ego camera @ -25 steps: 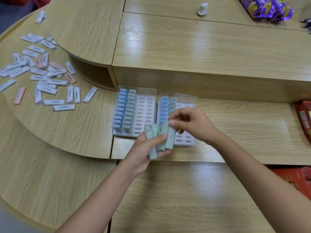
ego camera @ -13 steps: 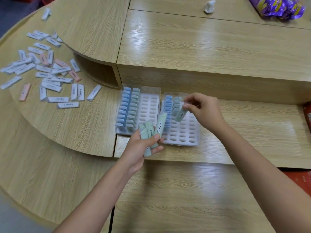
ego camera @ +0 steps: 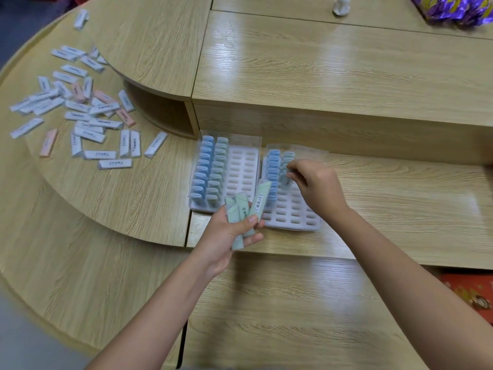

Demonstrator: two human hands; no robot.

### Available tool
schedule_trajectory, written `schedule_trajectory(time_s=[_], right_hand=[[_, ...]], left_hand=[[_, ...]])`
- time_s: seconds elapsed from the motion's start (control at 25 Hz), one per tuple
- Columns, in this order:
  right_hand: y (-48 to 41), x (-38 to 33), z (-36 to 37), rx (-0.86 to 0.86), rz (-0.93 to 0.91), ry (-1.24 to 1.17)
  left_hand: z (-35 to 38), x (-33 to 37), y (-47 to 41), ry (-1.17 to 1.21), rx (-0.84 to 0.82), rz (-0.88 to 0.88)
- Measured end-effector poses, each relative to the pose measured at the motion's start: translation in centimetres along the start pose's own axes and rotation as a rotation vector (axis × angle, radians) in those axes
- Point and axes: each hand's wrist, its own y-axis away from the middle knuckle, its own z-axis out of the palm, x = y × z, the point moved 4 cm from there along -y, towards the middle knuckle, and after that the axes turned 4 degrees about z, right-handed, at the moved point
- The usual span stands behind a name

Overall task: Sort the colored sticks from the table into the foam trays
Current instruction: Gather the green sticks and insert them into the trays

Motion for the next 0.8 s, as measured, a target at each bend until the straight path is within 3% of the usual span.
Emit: schedule_trajectory(time_s=[0.4,0.64,0.8], right_hand=[[1.1,-0.6,0.4,0.172,-0.095,0.043],[1.8,0.2,1.4,0.183,-0.129,0.09],[2.3,0.0,1.2,0.082,-0.165,0.141]], left_hand=[[0.0,-0.2,0.3,-0.018,-0.017,-0.01],[0.0,-0.6,0.4,-0.01,-0.018,-0.028],[0.4,-0.8,0.4,-0.011,-0.032,-0.026]])
